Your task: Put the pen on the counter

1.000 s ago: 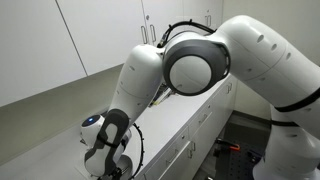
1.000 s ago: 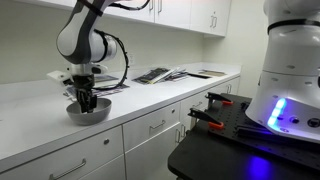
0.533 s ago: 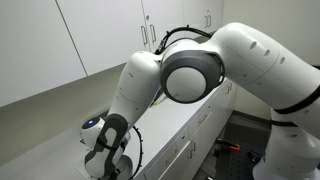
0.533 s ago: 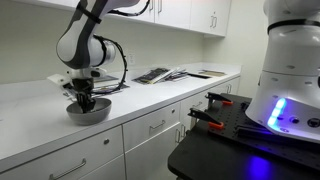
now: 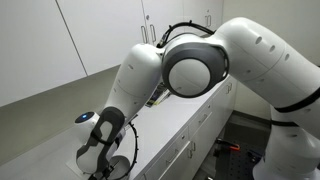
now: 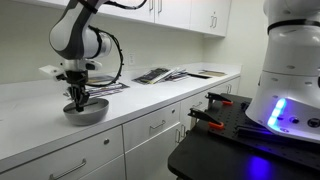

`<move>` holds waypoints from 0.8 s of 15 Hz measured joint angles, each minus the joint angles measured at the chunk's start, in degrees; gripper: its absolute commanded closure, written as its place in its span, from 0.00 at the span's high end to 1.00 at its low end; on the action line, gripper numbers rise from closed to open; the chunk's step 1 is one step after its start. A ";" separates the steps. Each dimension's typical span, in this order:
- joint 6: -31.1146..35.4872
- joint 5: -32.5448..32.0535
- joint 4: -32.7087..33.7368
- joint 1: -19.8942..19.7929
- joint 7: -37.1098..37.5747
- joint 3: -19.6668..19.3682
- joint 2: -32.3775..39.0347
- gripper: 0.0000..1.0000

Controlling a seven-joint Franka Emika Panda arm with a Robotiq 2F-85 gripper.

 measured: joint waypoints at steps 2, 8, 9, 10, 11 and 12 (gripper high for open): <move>-1.59 -0.46 -1.26 -0.02 -2.01 -0.12 -3.33 0.03; -5.16 -6.02 -8.13 -4.22 -18.14 -0.93 -13.11 0.03; -4.97 -7.16 -8.95 -5.21 -20.16 -1.74 -13.57 0.03; -4.59 -7.81 -9.53 -6.18 -21.71 -2.73 -13.59 0.03; -4.23 -8.05 -9.95 -7.30 -23.12 -3.63 -13.43 0.03; -4.03 -8.06 -10.20 -8.55 -24.43 -4.33 -13.12 0.03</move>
